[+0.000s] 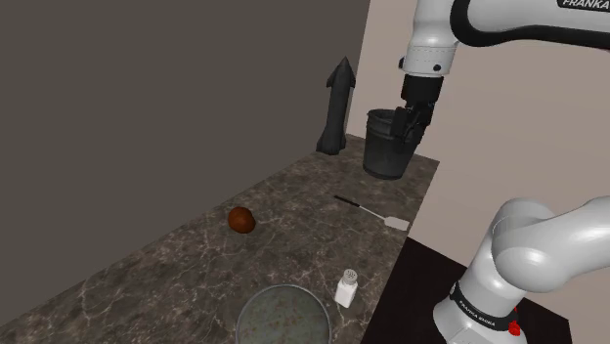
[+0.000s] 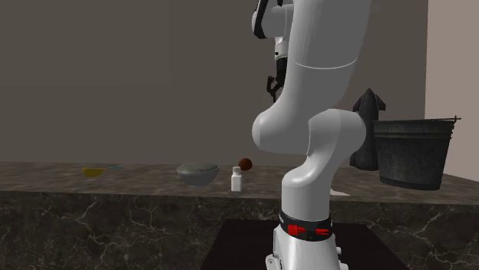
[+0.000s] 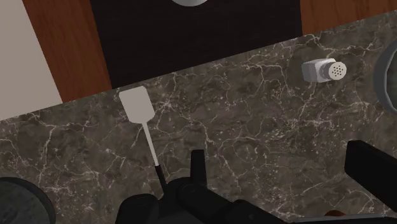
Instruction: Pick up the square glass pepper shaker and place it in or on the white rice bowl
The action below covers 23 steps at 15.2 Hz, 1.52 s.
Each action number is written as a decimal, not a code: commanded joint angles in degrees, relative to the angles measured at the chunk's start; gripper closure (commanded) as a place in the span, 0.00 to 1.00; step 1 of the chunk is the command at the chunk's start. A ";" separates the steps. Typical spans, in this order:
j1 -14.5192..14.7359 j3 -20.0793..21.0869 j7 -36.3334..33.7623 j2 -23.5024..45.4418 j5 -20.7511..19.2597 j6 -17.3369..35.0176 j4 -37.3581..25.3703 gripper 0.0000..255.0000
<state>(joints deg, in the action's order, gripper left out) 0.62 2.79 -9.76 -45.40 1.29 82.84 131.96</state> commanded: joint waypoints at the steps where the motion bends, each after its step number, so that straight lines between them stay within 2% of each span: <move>1: 0.00 0.00 0.00 0.00 0.00 0.00 0.00 0.00; 12: 3.66 9.32 -8.56 4.67 7.43 15.01 13.14 0.00; 17: 5.48 13.99 -12.29 10.22 10.76 22.94 16.59 0.00; 23: 7.19 19.83 -16.88 19.98 13.82 33.27 18.30 0.00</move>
<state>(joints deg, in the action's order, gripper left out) 7.70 21.86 -26.10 -27.15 14.81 114.32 150.06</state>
